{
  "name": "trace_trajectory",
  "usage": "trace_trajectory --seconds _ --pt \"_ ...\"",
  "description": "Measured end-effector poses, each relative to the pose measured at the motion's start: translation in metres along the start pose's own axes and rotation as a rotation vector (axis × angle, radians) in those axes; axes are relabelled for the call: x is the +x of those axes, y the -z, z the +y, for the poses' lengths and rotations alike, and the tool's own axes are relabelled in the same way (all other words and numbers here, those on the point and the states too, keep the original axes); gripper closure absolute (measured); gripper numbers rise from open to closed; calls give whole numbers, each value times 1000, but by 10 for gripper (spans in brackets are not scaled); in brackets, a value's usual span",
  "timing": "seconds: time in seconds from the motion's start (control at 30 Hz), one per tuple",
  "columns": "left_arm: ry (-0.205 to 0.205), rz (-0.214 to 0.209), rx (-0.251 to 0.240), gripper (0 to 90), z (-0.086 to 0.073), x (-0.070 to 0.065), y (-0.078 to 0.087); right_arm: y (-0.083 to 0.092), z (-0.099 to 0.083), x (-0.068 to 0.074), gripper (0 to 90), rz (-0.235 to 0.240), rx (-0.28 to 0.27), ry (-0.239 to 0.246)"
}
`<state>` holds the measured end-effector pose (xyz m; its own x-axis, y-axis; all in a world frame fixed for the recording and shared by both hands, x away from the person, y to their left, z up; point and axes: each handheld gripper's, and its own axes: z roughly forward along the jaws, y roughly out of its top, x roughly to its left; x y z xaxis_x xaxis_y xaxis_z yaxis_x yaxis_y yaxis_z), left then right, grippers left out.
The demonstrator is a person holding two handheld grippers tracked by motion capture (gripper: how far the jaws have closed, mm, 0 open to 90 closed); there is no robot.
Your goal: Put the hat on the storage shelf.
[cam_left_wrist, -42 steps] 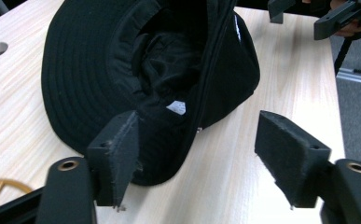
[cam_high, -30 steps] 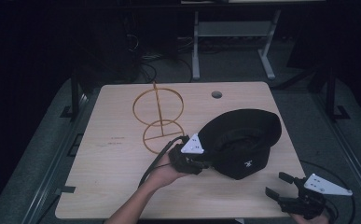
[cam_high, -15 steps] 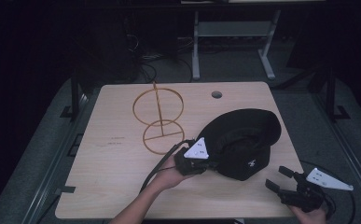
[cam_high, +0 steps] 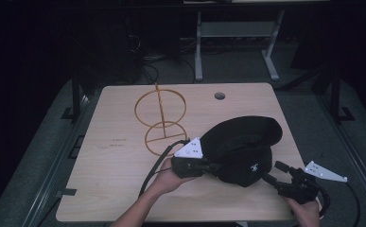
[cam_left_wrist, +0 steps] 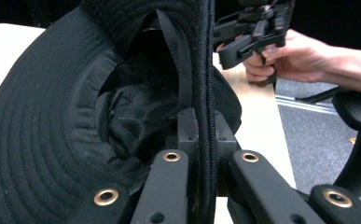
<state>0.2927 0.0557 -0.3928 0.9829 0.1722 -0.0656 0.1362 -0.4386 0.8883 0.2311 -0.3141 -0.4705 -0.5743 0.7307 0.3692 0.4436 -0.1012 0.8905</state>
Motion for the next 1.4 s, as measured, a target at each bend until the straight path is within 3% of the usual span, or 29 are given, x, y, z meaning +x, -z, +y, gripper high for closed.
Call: trace_trajectory --seconds 0.03,0.07,0.2,0.4,0.43,0.5,0.67,0.73,0.77,0.8,0.87,1.13,1.4 --pt "0 0 0 868 0 0 0 0 0 0 141 0 0 0" --pt "10 -5 -14 868 0 0 2 -4 0 -2 144 24 3 -38" --pt "10 -12 -23 868 0 0 3 -9 -2 -3 151 51 20 -69" --pt "4 -19 -26 870 1 -2 1 -17 -2 -2 243 96 23 -79" --pt "1 -22 -26 870 1 -2 0 -19 -2 -3 306 110 11 -78" --pt "-1 -24 -27 870 1 -2 0 -20 -2 -2 336 107 5 -76" --pt "1 -43 -32 870 1 -3 -1 -26 0 -1 584 82 -1 -40" --pt "-2 -44 -30 870 1 -3 0 -33 1 2 724 71 3 -18" --pt "-2 -44 -30 870 1 -3 0 -33 1 2 724 71 3 -18" --pt "-1 -45 -35 870 1 -4 0 -37 2 5 806 65 7 10" --pt "0 -43 -34 870 0 -3 3 -38 3 7 850 66 9 23" --pt "19 -15 -26 868 -10 0 12 -23 6 12 874 31 -26 71" --pt "8 15 -1 853 -14 -1 18 -13 15 19 875 33 -81 111"
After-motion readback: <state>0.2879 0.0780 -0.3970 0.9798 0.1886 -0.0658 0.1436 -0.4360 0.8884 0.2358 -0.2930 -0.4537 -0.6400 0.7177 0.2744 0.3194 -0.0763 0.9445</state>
